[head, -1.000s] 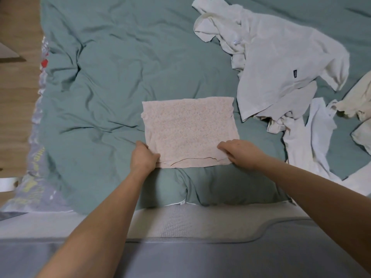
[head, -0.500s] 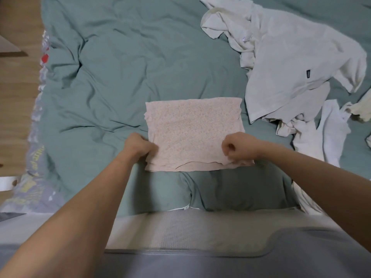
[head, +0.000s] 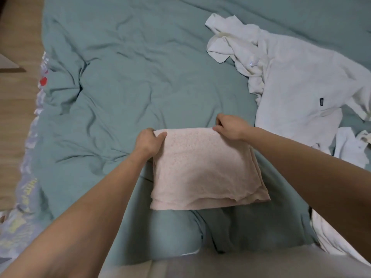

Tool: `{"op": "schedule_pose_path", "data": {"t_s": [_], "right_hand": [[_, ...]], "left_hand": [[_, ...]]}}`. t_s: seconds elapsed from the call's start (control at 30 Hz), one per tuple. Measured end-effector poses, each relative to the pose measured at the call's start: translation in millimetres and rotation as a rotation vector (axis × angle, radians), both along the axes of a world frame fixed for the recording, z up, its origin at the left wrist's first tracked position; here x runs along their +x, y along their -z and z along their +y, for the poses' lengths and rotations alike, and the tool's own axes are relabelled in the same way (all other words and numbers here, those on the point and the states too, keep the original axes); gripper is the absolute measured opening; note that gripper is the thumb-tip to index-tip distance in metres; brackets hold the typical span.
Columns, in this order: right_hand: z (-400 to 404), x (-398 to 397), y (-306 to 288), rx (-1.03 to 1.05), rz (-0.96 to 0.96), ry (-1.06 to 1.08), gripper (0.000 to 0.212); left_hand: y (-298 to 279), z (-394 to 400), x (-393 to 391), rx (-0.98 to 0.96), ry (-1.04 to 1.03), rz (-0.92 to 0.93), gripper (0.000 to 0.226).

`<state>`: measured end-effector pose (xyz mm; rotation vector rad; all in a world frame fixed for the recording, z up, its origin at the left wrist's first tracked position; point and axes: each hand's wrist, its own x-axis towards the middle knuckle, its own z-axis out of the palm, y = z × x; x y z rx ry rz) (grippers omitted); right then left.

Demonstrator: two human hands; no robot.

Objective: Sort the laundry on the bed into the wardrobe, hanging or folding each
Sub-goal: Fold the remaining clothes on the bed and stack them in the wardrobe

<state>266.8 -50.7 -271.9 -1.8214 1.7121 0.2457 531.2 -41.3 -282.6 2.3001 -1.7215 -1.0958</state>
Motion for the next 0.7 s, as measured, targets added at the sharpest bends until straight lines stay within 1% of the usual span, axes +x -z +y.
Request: {"op": "schedule_pose_path", "data": {"t_s": [0.07, 0.13, 0.17, 0.23, 0.3, 0.37, 0.4, 0.43, 0.47, 0.5, 0.57, 0.6, 0.63, 0.67, 0.7], "right_hand": [[-10, -2, -8, 0.038, -0.02, -0.1, 0.021], [-21, -2, -15, -0.06, -0.049, -0.081, 0.014], [-27, 0, -19, -0.136, -0.057, -0.039, 0.012], [-41, 6, -23, -0.285, -0.033, 0.037, 0.011], [-54, 16, -23, -0.417, -0.008, 0.083, 0.012], [-64, 27, -22, -0.538, -0.023, 0.134, 0.011], [-65, 33, -19, -0.602, -0.039, 0.124, 0.013], [-65, 38, -16, -0.649, -0.05, 0.076, 0.019], [-62, 44, -10, -0.663, -0.05, -0.009, 0.027], [-57, 51, -2, -0.649, -0.036, -0.116, 0.037], [-43, 65, 16, -0.538, 0.014, -0.293, 0.054], [-36, 69, 24, -0.485, 0.042, -0.322, 0.059], [-31, 71, 31, -0.435, 0.065, -0.306, 0.063], [-25, 69, 35, -0.381, 0.088, -0.249, 0.066], [-18, 63, 39, -0.333, 0.123, -0.162, 0.068]], "left_hand": [[-5, -6, 6, -0.086, 0.072, 0.089, 0.03], [-16, -14, 9, -0.225, 0.061, 0.157, 0.017], [-22, -20, 8, -0.292, 0.026, 0.182, 0.016], [-33, -35, 6, -0.407, -0.044, 0.221, 0.016], [-39, -54, 4, -0.47, -0.114, 0.241, 0.015], [-38, -71, 4, -0.476, -0.215, 0.304, 0.017], [-36, -76, 6, -0.459, -0.249, 0.332, 0.022], [-33, -79, 8, -0.456, -0.237, 0.318, 0.029], [-27, -79, 10, -0.495, -0.161, 0.244, 0.036], [-21, -77, 11, -0.565, -0.029, 0.137, 0.041], [-11, -71, 6, -0.664, 0.33, -0.014, 0.048], [-6, -66, 1, -0.635, 0.532, -0.064, 0.052], [0, -60, -4, -0.553, 0.696, -0.137, 0.056], [8, -54, -5, -0.437, 0.787, -0.223, 0.059], [17, -50, -1, -0.329, 0.79, -0.293, 0.062]]}}
